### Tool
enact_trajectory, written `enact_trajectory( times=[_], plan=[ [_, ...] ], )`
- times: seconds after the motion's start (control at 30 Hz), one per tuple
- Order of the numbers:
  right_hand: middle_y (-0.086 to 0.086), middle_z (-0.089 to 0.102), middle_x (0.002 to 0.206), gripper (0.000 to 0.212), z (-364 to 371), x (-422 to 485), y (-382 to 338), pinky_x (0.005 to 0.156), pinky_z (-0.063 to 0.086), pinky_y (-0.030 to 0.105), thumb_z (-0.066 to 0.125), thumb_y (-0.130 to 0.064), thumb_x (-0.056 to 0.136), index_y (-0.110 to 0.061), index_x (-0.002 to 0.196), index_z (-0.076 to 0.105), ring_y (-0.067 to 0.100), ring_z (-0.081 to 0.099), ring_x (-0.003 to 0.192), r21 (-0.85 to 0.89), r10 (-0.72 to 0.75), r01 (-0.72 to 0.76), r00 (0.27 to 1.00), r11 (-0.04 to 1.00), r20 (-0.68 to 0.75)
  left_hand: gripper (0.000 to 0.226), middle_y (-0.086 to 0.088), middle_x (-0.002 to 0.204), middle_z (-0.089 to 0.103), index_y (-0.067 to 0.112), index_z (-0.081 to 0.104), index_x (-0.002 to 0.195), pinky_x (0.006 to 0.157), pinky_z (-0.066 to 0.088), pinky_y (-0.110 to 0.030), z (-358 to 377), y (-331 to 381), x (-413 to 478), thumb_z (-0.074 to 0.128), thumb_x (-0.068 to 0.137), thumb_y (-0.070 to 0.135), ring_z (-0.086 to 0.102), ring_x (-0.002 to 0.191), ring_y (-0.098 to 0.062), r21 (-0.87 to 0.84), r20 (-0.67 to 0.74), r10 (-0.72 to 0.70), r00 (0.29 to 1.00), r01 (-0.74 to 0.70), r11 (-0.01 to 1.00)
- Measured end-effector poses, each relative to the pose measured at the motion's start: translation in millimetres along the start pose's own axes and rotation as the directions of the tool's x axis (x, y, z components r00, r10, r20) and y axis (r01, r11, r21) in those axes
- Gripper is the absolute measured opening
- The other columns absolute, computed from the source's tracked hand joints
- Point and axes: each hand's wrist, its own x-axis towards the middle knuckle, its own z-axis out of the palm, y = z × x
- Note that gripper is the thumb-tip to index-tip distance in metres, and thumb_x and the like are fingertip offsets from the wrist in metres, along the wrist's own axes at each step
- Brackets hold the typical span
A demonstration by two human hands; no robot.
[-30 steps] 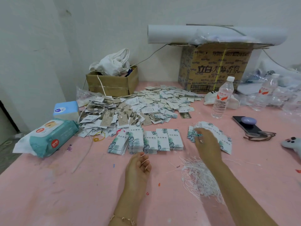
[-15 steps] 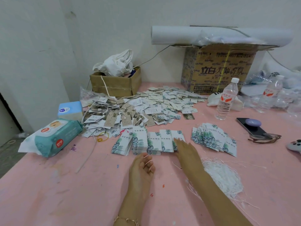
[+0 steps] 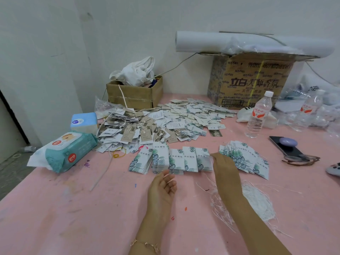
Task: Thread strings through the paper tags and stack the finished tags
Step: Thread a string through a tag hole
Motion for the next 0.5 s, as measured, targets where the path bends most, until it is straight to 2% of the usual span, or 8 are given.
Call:
enact_trajectory(
  times=[0.1,0.17,0.2,0.27,0.33,0.4,0.43,0.5],
  plan=[
    [0.01,0.065,0.077,0.019,-7.4,-0.7,-12.6,0.06,0.052,0.037,0.074,0.01,0.073,0.0,0.087,0.067,0.03,0.06,0.071,0.049,-0.143,0.163,0.948,0.985,-0.285,0.023,-0.009,0.083,0.075,0.004,0.066,0.105,0.062,0.056,-0.021,1.1,-0.3,-0.9,0.047,0.097,0.014,0.068,0.066,-0.015,0.083,0.06,0.017,0.998,-0.022,0.996],
    [0.006,0.062,0.073,0.01,-7.8,-4.3,-23.3,0.062,0.046,0.033,0.074,0.002,0.077,-0.003,0.079,0.066,0.024,0.056,0.069,0.047,-0.311,0.345,0.889,0.937,-0.337,0.026,-0.014,0.097,0.075,0.004,0.066,0.108,0.073,0.056,-0.026,5.0,-2.6,-0.9,0.047,0.098,0.019,0.073,0.08,-0.019,0.145,0.103,0.012,0.995,-0.027,0.989],
    [0.004,0.061,0.072,0.01,-5.5,-8.0,-29.3,0.062,0.043,0.031,0.074,0.0,0.078,-0.005,0.077,0.065,0.022,0.053,0.068,0.077,-0.381,0.423,0.87,0.903,-0.313,0.029,-0.016,0.099,0.074,0.004,0.066,0.108,0.074,0.056,-0.027,7.6,-4.0,-2.1,0.047,0.099,0.023,0.073,0.083,-0.021,0.163,0.117,0.01,0.993,-0.029,0.986],
    [0.002,0.059,0.073,0.011,1.8,-20.0,-43.2,0.062,0.043,0.031,0.074,-0.003,0.078,-0.008,0.074,0.065,0.02,0.052,0.069,0.192,-0.485,0.517,0.853,0.834,-0.193,0.033,-0.013,0.085,0.073,0.003,0.067,0.1,0.065,0.057,-0.025,10.7,-7.6,-4.3,0.051,0.095,0.031,0.072,0.072,-0.019,0.176,0.119,0.024,0.993,-0.045,0.983],
    [0.001,0.061,0.082,0.007,10.6,-34.0,-56.0,0.071,0.046,0.025,0.068,-0.014,0.082,-0.008,0.079,0.065,0.016,0.053,0.078,0.359,-0.507,0.477,0.862,0.802,-0.011,0.03,-0.009,0.072,0.069,0.002,0.068,0.093,0.057,0.053,-0.024,8.4,-9.2,-6.0,0.056,0.091,0.029,0.066,0.065,-0.017,0.218,0.088,0.061,0.994,-0.079,0.973],
    [-0.001,0.062,0.098,0.017,16.5,-42.6,-62.6,0.083,0.045,0.021,0.061,-0.025,0.088,-0.009,0.09,0.066,0.012,0.056,0.091,0.482,-0.498,0.376,0.854,0.791,0.15,0.025,-0.016,0.09,0.073,-0.002,0.065,0.109,0.066,0.053,-0.029,2.7,-9.2,-3.0,0.049,0.099,0.015,0.064,0.082,-0.026,0.239,0.025,0.118,0.993,-0.12,0.963],
    [-0.002,0.061,0.101,0.019,18.2,-43.1,-64.0,0.083,0.046,0.022,0.057,-0.027,0.091,-0.01,0.094,0.066,0.011,0.056,0.094,0.513,-0.485,0.346,0.859,0.785,0.162,0.027,-0.02,0.103,0.072,-0.004,0.063,0.115,0.075,0.052,-0.034,-0.3,-8.0,-0.3,0.043,0.101,0.009,0.063,0.091,-0.031,0.221,0.007,0.141,0.99,-0.139,0.965],
    [-0.005,0.057,0.103,0.011,22.9,-38.0,-62.5,0.08,0.045,0.024,0.055,-0.018,0.093,-0.013,0.099,0.063,0.01,0.055,0.095,0.508,-0.369,0.277,0.925,0.815,0.088,0.029,-0.018,0.109,0.071,-0.001,0.062,0.119,0.088,0.052,-0.039,-2.9,-5.6,2.1,0.038,0.102,0.004,0.067,0.1,-0.03,0.194,0.032,0.203,0.979,-0.206,0.959]
  ],
)
